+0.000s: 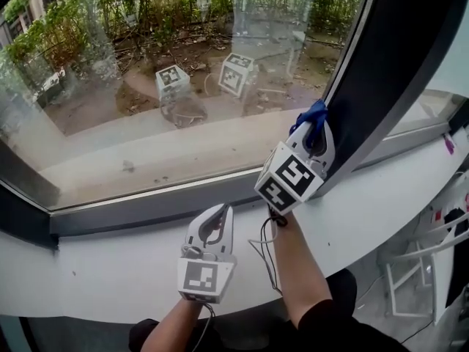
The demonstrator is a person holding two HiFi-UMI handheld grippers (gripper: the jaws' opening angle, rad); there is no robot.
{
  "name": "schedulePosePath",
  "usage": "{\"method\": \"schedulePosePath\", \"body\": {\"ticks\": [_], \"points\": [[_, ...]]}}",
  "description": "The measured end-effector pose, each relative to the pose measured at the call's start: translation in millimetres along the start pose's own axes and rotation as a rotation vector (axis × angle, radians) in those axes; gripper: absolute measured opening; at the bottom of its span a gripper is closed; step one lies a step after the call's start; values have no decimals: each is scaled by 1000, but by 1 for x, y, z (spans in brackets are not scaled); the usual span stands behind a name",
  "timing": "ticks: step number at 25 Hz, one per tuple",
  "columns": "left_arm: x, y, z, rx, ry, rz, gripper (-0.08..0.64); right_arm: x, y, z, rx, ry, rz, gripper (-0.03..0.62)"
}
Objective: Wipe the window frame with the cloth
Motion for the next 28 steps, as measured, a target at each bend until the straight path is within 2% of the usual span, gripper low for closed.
{"method": "schedulePosePath", "body": {"ticks": [28], "points": [[-1,-3,6,-20,2,12,5,1,-48,-20,-106,-6,34,22]]}}
Point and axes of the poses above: the fingertips, and each gripper's own axes: z backward along the fingers, x to its left, y out of its underside, the point moved 9 cm from there along z, backward along the fingers, and after that the axes turned 14 degrees about -x, right-handed, at the moved point
